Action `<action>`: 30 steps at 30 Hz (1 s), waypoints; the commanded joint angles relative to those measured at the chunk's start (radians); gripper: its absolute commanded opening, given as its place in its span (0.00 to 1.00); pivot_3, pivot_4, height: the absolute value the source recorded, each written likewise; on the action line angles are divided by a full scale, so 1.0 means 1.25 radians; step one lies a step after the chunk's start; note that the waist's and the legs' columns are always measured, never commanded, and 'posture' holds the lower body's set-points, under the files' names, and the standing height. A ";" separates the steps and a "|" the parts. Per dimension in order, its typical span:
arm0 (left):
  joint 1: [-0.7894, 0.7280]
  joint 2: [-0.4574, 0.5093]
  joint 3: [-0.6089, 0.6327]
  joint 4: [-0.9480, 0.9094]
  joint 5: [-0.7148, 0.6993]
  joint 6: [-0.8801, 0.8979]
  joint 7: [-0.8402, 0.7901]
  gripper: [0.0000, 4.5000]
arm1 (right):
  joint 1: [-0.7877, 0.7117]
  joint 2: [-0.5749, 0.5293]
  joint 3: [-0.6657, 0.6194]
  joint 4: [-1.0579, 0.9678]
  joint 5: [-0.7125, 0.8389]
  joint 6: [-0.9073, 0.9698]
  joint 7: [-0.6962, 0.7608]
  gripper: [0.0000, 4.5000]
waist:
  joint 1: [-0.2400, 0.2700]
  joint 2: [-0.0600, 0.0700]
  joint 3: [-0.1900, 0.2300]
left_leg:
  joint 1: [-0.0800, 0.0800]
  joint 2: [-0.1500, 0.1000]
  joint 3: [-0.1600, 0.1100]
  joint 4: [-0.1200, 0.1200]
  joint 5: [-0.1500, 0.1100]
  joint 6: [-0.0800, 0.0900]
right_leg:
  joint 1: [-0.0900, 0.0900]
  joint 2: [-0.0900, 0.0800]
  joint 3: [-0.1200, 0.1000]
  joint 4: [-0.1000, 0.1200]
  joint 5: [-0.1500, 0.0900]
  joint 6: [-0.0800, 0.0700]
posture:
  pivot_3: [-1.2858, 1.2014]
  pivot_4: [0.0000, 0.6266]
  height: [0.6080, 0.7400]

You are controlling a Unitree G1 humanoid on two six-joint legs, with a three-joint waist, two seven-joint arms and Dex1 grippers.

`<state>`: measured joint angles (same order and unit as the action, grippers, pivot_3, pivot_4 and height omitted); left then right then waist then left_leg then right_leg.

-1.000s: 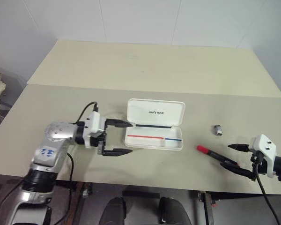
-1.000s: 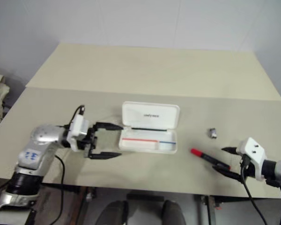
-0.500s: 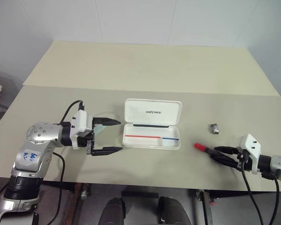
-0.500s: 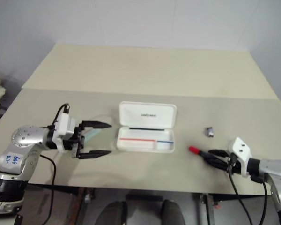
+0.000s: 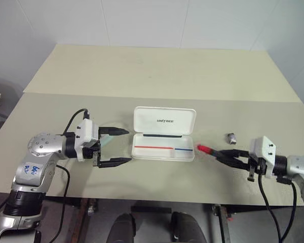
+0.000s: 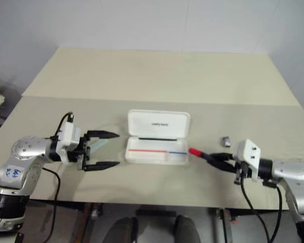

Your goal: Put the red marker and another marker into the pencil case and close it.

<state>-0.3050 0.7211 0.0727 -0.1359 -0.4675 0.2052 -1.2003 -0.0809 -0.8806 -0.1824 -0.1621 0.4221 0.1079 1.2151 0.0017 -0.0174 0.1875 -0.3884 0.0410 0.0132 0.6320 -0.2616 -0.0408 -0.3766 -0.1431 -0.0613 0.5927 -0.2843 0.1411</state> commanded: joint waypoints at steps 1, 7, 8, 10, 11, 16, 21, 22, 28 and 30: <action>0.001 0.012 0.031 0.009 -0.004 -0.021 0.003 1.00 | -0.078 0.003 0.056 -0.044 0.019 0.025 0.026 0.13 | 0.000 0.000 0.000 | 0.000 0.000 0.000 0.000 0.000 0.000 | 0.000 0.000 0.000 0.000 0.000 0.000 | 0.52 0.24 1.00; 0.013 0.011 0.034 0.005 0.002 -0.030 0.015 1.00 | -0.261 0.108 0.210 0.048 -0.071 -0.021 0.029 0.13 | -0.003 0.000 0.000 | -0.001 0.003 0.000 0.000 -0.001 -0.001 | -0.001 0.002 0.000 -0.001 0.000 -0.001 | 0.52 0.24 1.00; 0.015 0.011 0.035 0.003 0.001 -0.030 0.017 1.00 | -0.279 0.120 0.227 0.068 -0.088 -0.034 0.030 0.13 | -0.002 0.000 0.000 | -0.001 0.003 0.000 0.000 -0.001 -0.002 | -0.001 0.003 0.000 -0.001 0.000 -0.001 | 0.52 0.24 1.00; 0.017 0.011 0.036 0.001 0.002 -0.029 0.021 1.00 | -0.311 0.141 0.253 0.106 -0.109 -0.053 0.033 0.13 | 0.004 0.000 0.000 | -0.002 0.004 0.000 0.000 -0.001 -0.002 | -0.002 0.005 0.000 -0.001 -0.001 -0.001 | 0.52 0.24 1.00; 0.022 0.011 0.037 -0.005 0.002 -0.029 0.024 1.00 | -0.353 0.174 0.287 0.149 -0.135 -0.074 0.036 0.13 | 0.002 0.000 0.000 | -0.002 0.004 0.000 0.000 -0.001 -0.003 | -0.002 0.005 0.000 0.000 -0.001 -0.001 | 0.52 0.24 1.00; 0.033 0.014 0.039 -0.021 0.001 -0.025 0.037 1.00 | -0.457 0.259 0.346 0.278 -0.188 -0.121 0.047 0.13 | -0.006 0.000 0.000 | -0.002 0.006 0.002 -0.001 -0.001 -0.005 | -0.005 0.008 0.003 0.003 -0.001 -0.001 | 0.52 0.24 1.00; 0.057 0.019 0.050 -0.045 -0.003 -0.020 0.049 1.00 | -0.488 0.285 0.377 0.349 -0.233 -0.189 0.057 0.13 | -0.002 0.000 0.000 | -0.006 0.007 0.003 0.000 0.000 -0.007 | -0.008 0.008 0.004 0.003 -0.001 -0.002 | 0.52 0.24 1.00; 0.061 0.019 0.052 -0.050 -0.003 -0.018 0.052 1.00 | -0.488 0.288 0.383 0.357 -0.243 -0.203 0.060 0.13 | -0.003 0.000 0.000 | -0.007 0.007 0.004 0.000 0.000 -0.007 | -0.010 0.008 0.005 0.004 -0.001 -0.001 | 0.52 0.24 1.00; 0.074 0.019 0.055 -0.064 -0.005 -0.014 0.065 1.00 | -0.495 0.300 0.386 0.402 -0.276 -0.251 0.041 0.13 | -0.004 0.000 0.000 | -0.010 0.007 0.006 0.001 0.000 -0.007 | -0.015 0.009 0.007 0.007 -0.001 -0.001 | 0.52 0.24 1.00; 0.073 0.017 0.053 -0.065 -0.004 -0.013 0.068 1.00 | -0.498 0.304 0.382 0.403 -0.280 -0.260 0.037 0.21 | -0.004 0.000 0.000 | -0.010 0.007 0.006 0.001 0.000 -0.007 | -0.015 0.009 0.007 0.007 -0.001 -0.001 | 0.52 0.24 1.00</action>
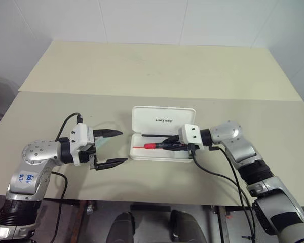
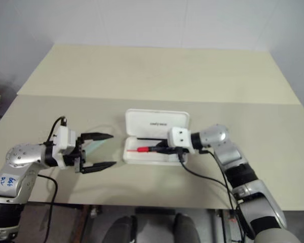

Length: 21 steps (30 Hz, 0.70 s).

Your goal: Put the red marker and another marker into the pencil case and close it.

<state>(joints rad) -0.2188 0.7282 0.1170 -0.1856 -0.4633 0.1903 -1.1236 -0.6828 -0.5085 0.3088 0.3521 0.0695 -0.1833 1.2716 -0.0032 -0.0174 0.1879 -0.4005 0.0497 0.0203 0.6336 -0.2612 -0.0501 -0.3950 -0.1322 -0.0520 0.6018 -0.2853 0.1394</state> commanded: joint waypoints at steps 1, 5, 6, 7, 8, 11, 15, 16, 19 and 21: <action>0.003 0.011 0.017 -0.025 -0.008 0.000 0.007 1.00 | -0.018 0.009 -0.012 -0.009 0.001 -0.031 -0.012 0.30 | 0.000 0.000 0.000 | 0.000 0.000 0.000 0.000 0.000 0.000 | 0.000 0.000 0.000 0.000 0.000 0.000 | 0.52 0.24 1.00; -0.002 0.007 0.011 -0.023 -0.006 -0.001 0.011 1.00 | -0.022 0.014 -0.014 -0.014 0.005 -0.030 -0.010 0.62 | 0.000 0.000 0.000 | 0.000 0.000 0.000 0.001 0.000 0.000 | 0.000 0.000 0.000 0.001 0.000 0.000 | 0.52 0.24 1.00; -0.003 0.006 0.009 -0.023 -0.006 -0.001 0.012 1.00 | -0.023 0.015 -0.015 -0.015 0.004 -0.035 -0.014 0.71 | 0.000 0.000 0.000 | 0.000 0.000 0.000 0.001 0.000 0.000 | 0.000 0.000 0.000 0.001 0.000 0.000 | 0.52 0.24 1.00; -0.004 0.006 0.008 -0.023 -0.006 0.000 0.012 1.00 | -0.024 0.017 -0.016 -0.018 0.006 -0.034 -0.015 0.78 | 0.000 0.000 0.000 | 0.000 0.000 0.000 0.001 0.000 0.000 | 0.000 0.000 0.000 0.001 0.000 0.000 | 0.52 0.24 1.00; -0.005 0.005 0.008 -0.022 -0.006 0.000 0.012 1.00 | -0.026 0.018 -0.018 -0.020 0.008 -0.036 -0.017 0.87 | 0.000 0.000 0.000 | 0.000 0.000 0.000 0.001 0.000 0.000 | 0.000 0.000 0.000 0.001 0.000 0.000 | 0.52 0.24 1.00; -0.006 0.004 0.007 -0.022 -0.006 0.000 0.012 1.00 | -0.030 0.022 -0.021 -0.027 0.016 -0.026 -0.019 0.99 | 0.000 0.000 0.000 | 0.000 0.000 0.000 0.001 0.000 0.000 | 0.000 0.000 0.000 0.001 0.000 0.000 | 0.52 0.24 1.00; -0.005 0.005 0.007 -0.023 -0.007 0.002 0.012 1.00 | -0.027 0.030 -0.049 -0.072 0.077 0.024 -0.012 0.99 | 0.000 0.000 0.000 | 0.000 0.000 0.000 0.001 0.000 0.000 | 0.000 0.000 0.000 0.001 0.000 0.000 | 0.52 0.24 1.00; -0.004 0.006 0.007 -0.024 -0.007 0.003 0.012 1.00 | -0.024 0.027 -0.056 -0.088 0.094 0.038 -0.007 0.99 | 0.000 0.000 0.000 | 0.000 0.000 0.000 0.001 0.000 0.000 | 0.000 0.000 0.000 0.001 0.000 0.000 | 0.52 0.24 1.00; 0.003 0.009 0.013 -0.026 -0.007 0.003 0.013 1.00 | 0.004 -0.002 -0.086 -0.173 0.173 0.117 0.024 0.99 | 0.000 0.000 0.000 | 0.000 0.000 0.000 0.001 0.000 0.000 | 0.000 0.000 0.000 0.001 0.000 0.000 | 0.52 0.24 1.00; 0.012 0.011 0.021 -0.028 -0.008 0.003 0.016 1.00 | 0.028 -0.024 -0.102 -0.226 0.203 0.158 0.031 0.99 | 0.003 0.000 0.000 | 0.000 0.000 0.000 0.001 0.000 0.000 | 0.000 0.000 0.000 0.001 0.000 0.000 | 0.52 0.24 1.00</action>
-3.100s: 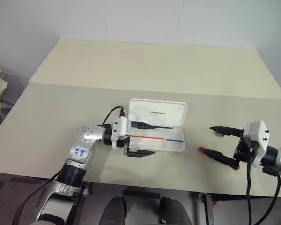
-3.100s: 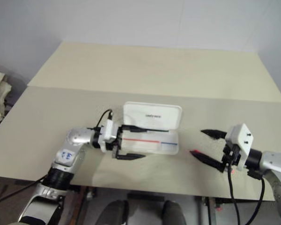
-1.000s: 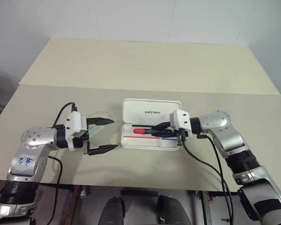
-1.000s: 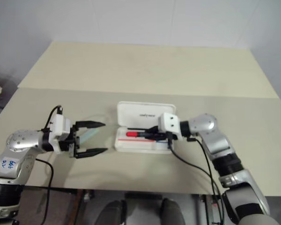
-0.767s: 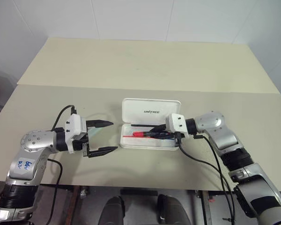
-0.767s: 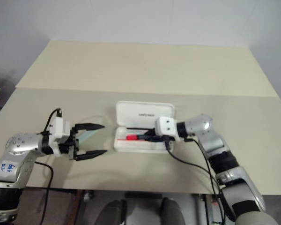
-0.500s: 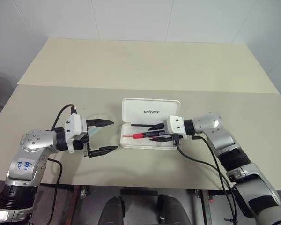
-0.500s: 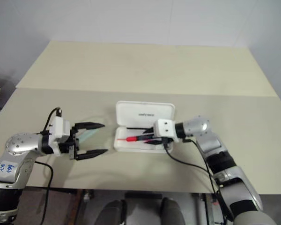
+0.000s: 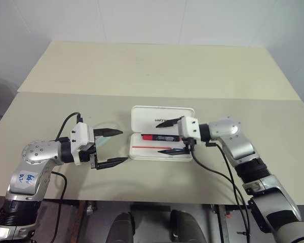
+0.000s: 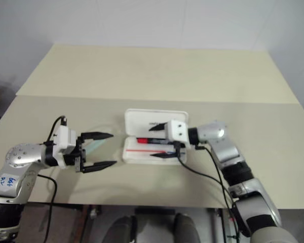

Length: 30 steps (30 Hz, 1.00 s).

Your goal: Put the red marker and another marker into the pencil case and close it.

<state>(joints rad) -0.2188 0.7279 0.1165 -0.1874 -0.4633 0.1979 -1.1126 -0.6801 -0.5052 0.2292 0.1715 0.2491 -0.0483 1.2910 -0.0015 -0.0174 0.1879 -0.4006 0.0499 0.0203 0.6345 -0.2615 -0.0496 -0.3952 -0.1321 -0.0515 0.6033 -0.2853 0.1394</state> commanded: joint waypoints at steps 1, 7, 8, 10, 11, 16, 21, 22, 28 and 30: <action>0.018 0.012 0.026 -0.027 -0.008 -0.004 0.009 1.00 | 0.039 -0.038 -0.045 -0.105 0.071 0.067 0.016 0.99 | 0.002 0.000 0.000 | 0.000 0.000 0.000 0.000 0.000 0.000 | 0.000 0.000 0.000 0.000 0.000 0.000 | 0.52 0.24 1.00; 0.073 0.010 0.076 -0.011 0.015 -0.030 0.055 1.00 | 0.119 -0.100 -0.099 -0.228 0.136 0.159 -0.001 0.99 | -0.001 0.000 0.000 | 0.000 0.000 0.000 0.001 -0.001 0.002 | 0.000 0.000 0.000 0.000 0.000 0.000 | 0.52 0.24 1.00; 0.091 0.011 0.092 -0.004 0.025 -0.043 0.066 1.00 | 0.137 -0.112 -0.113 -0.253 0.149 0.177 -0.006 0.99 | -0.001 0.000 0.000 | 0.000 0.000 0.000 0.001 -0.002 0.003 | 0.000 0.000 0.000 0.001 0.000 0.000 | 0.52 0.24 1.00; 0.133 0.012 0.131 0.022 0.038 -0.073 0.083 1.00 | 0.172 -0.139 -0.150 -0.291 0.173 0.205 -0.020 0.99 | -0.001 0.000 0.000 | 0.000 0.000 0.000 0.000 -0.002 0.003 | 0.000 0.000 0.000 0.001 0.000 0.000 | 0.52 0.24 1.00; 0.148 0.011 0.148 0.043 0.042 -0.085 0.088 1.00 | 0.186 -0.151 -0.171 -0.298 0.178 0.210 -0.029 0.99 | 0.000 0.000 0.000 | 0.000 0.000 0.000 0.000 -0.002 0.003 | 0.000 0.000 0.000 0.000 0.000 0.000 | 0.52 0.24 1.00; 0.172 0.010 0.163 0.114 0.054 -0.122 0.088 1.00 | 0.217 -0.173 -0.222 -0.315 0.177 0.207 -0.065 0.99 | 0.001 0.000 0.000 | 0.001 0.000 0.000 0.001 -0.002 0.004 | 0.000 0.000 0.000 -0.002 0.001 -0.002 | 0.52 0.24 1.00; 0.127 -0.002 0.128 0.239 0.072 -0.162 0.063 1.00 | 0.267 -0.181 -0.260 -0.358 0.193 0.217 -0.098 0.99 | 0.005 0.000 0.000 | 0.001 0.001 0.000 0.001 -0.002 0.004 | 0.000 0.000 0.000 -0.002 0.002 -0.003 | 0.52 0.24 1.00; 0.113 -0.004 0.122 0.262 0.076 -0.169 0.060 1.00 | 0.277 -0.186 -0.259 -0.365 0.191 0.216 -0.098 0.99 | 0.006 0.000 0.000 | 0.001 0.001 0.000 0.001 -0.002 0.004 | 0.000 0.000 0.000 -0.002 0.002 -0.003 | 0.52 0.24 1.00; 0.046 -0.035 0.092 0.381 0.091 -0.194 0.062 1.00 | 0.307 -0.187 -0.265 -0.409 0.201 0.230 -0.125 0.99 | 0.004 0.000 0.000 | 0.001 0.001 0.001 0.001 -0.002 0.004 | 0.000 0.000 0.000 -0.002 0.002 -0.003 | 0.52 0.24 1.00; 0.035 -0.050 0.079 0.413 0.096 -0.194 0.060 1.00 | 0.309 -0.186 -0.263 -0.420 0.202 0.236 -0.134 0.99 | 0.002 0.000 0.000 | 0.001 0.001 0.001 0.002 -0.002 0.004 | 0.000 0.000 0.000 -0.001 0.002 -0.003 | 0.52 0.24 1.00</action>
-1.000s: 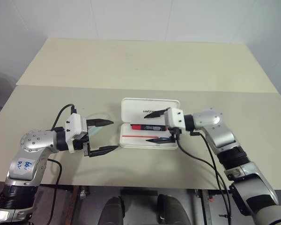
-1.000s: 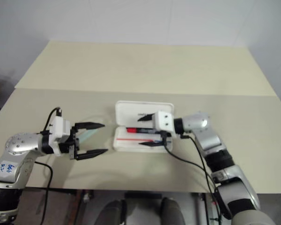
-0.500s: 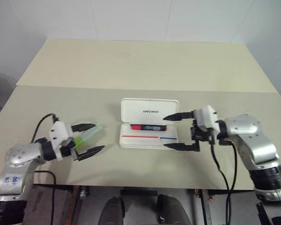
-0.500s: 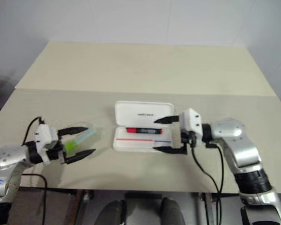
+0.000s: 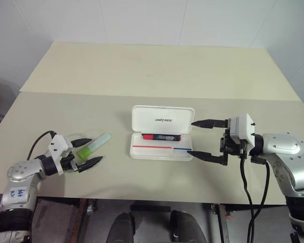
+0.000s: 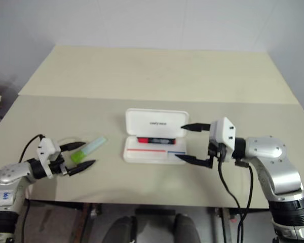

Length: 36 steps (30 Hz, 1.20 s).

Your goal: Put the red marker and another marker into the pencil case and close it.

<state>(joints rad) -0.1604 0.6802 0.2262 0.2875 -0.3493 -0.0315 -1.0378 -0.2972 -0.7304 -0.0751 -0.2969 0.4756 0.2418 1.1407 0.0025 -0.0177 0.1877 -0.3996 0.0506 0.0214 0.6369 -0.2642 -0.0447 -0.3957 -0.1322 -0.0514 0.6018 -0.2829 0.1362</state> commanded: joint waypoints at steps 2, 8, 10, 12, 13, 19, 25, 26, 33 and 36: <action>-0.014 -0.023 -0.016 0.051 0.008 -0.008 0.003 1.00 | 0.005 -0.006 -0.019 -0.053 0.023 0.008 -0.019 0.99 | -0.002 0.000 0.000 | 0.000 0.000 0.000 0.000 0.000 0.000 | 0.000 0.000 0.000 0.000 0.000 0.000 | 0.52 0.24 1.00; -0.002 -0.036 -0.021 0.051 0.018 0.016 0.033 0.65 | 0.007 -0.011 -0.022 -0.060 0.028 0.013 -0.027 1.00 | -0.001 0.000 0.000 | 0.002 0.000 0.000 0.000 0.000 0.000 | 0.001 0.000 0.000 0.001 0.000 0.000 | 0.52 0.24 1.00; 0.009 -0.038 -0.023 0.044 0.025 0.019 0.048 0.51 | 0.005 -0.011 -0.022 -0.062 0.030 0.014 -0.029 1.00 | -0.001 0.000 0.000 | 0.002 0.000 0.000 0.000 0.000 0.000 | 0.002 0.000 0.000 0.001 0.000 0.000 | 0.52 0.24 1.00; 0.023 -0.038 -0.024 0.037 0.034 0.018 0.067 0.35 | 0.000 -0.010 -0.019 -0.060 0.030 0.014 -0.030 1.00 | -0.002 0.000 0.000 | 0.003 0.000 0.000 0.000 0.000 0.000 | 0.002 0.000 0.000 0.001 0.000 0.000 | 0.52 0.24 1.00; 0.028 -0.038 -0.025 0.034 0.035 0.016 0.072 0.28 | -0.002 -0.009 -0.017 -0.059 0.029 0.013 -0.031 1.00 | -0.002 0.000 0.000 | 0.004 0.000 0.001 0.000 0.000 0.000 | 0.002 0.000 0.001 0.001 0.000 0.000 | 0.52 0.24 1.00; 0.055 -0.039 -0.018 0.003 0.027 0.011 0.096 0.25 | -0.008 -0.003 -0.006 -0.050 0.024 0.008 -0.029 1.00 | -0.003 0.000 0.000 | 0.007 0.001 0.003 -0.002 0.000 0.000 | 0.004 0.000 0.002 0.001 0.000 -0.001 | 0.52 0.24 1.00; 0.077 -0.041 0.001 -0.077 -0.016 0.003 0.081 0.25 | -0.014 0.008 0.013 -0.035 0.011 -0.005 -0.029 1.00 | -0.003 0.000 0.000 | 0.007 0.001 0.004 -0.003 0.000 0.000 | 0.003 -0.001 0.002 -0.001 0.000 -0.001 | 0.52 0.24 1.00; 0.079 -0.039 0.005 -0.091 -0.024 0.001 0.077 0.25 | -0.014 0.010 0.016 -0.034 0.009 -0.007 -0.030 1.00 | -0.003 0.000 0.000 | 0.007 0.001 0.004 -0.003 0.000 0.000 | 0.003 0.000 0.002 -0.001 0.000 -0.001 | 0.52 0.24 1.00; 0.072 -0.005 0.020 -0.209 -0.088 0.057 0.027 0.25 | 0.002 0.025 0.025 -0.032 -0.003 -0.021 -0.037 1.00 | 0.000 -0.001 0.000 | 0.006 0.001 0.004 -0.004 -0.001 0.000 | 0.002 0.000 0.002 -0.002 0.000 -0.001 | 0.52 0.24 1.00; 0.043 0.019 -0.009 -0.274 -0.096 0.097 0.001 0.25 | 0.014 0.030 0.025 -0.032 -0.010 -0.028 -0.040 1.00 | 0.001 -0.001 0.000 | 0.006 0.001 0.004 -0.004 -0.001 0.000 | 0.002 0.000 0.002 -0.002 0.000 -0.001 | 0.52 0.24 1.00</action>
<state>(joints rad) -0.0833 0.6844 0.2160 0.0111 -0.4410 0.0736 -1.0172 -0.2853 -0.6963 -0.0412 -0.3203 0.4606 0.2322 1.0981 0.0035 -0.0190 0.1878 -0.3919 0.0522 0.0266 0.6326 -0.2648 -0.0447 -0.3928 -0.1324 -0.0486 0.5996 -0.2825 0.1346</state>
